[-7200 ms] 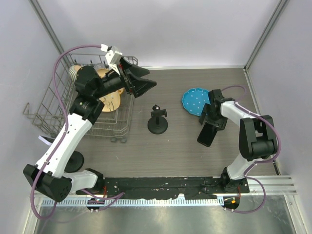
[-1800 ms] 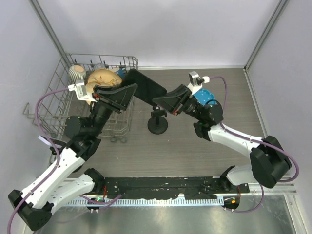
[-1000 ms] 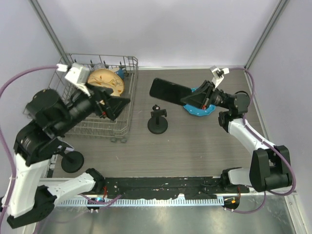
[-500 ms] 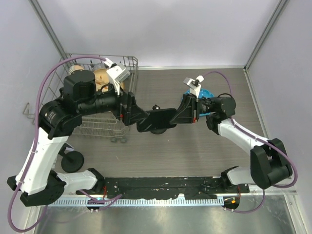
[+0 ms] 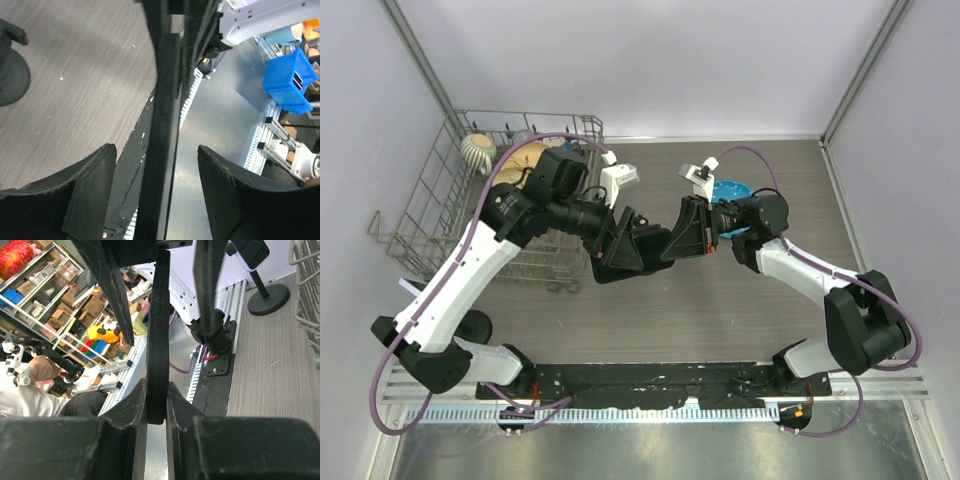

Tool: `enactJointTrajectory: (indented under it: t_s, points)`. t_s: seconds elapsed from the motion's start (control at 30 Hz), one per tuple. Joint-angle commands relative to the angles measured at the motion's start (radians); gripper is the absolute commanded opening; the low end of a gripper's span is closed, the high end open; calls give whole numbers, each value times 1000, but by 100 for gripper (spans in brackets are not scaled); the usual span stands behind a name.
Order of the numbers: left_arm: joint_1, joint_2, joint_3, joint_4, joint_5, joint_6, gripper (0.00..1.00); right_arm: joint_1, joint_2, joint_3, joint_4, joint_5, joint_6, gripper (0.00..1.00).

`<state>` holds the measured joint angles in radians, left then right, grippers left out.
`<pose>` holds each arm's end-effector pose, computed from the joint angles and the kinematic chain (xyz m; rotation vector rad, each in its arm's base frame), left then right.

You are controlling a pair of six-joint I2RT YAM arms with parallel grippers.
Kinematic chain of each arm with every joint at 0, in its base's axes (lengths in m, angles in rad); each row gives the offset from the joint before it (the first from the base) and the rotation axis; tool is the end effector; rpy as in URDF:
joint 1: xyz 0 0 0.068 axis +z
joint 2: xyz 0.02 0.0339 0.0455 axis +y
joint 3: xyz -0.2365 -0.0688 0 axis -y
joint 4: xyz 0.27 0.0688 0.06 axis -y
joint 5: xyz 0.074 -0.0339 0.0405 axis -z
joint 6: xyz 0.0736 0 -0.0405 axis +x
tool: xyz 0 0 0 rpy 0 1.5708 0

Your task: Place the phone on the phone stand

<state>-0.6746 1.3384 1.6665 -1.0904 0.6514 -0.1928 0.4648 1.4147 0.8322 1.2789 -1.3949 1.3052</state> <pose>0.2046 -0.2208 0.3959 0.9154 2.2631 -1.1748 0.2432 0.2030 0.3044 -1.0977 1.4688 1.9530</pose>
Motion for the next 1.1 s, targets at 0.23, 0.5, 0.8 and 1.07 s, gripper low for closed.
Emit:
enactJointTrajectory:
  t_s: [0.23, 0.5, 0.8, 1.07]
  points:
    - [-3, -15, 12, 35, 65, 18, 0, 17, 41, 90, 303, 83, -4, 6]
    - [-3, -257, -147, 315, -294, -86, 0, 92, -107, 202, -849, 625, -860, 61]
    - [-3, -513, -387, 762, -496, -204, 0, 158, 41, 88, -19, 688, -328, 71]
    - [-3, -486, -401, 781, -495, -238, 0, 216, 144, 117, 137, 742, -201, 51]
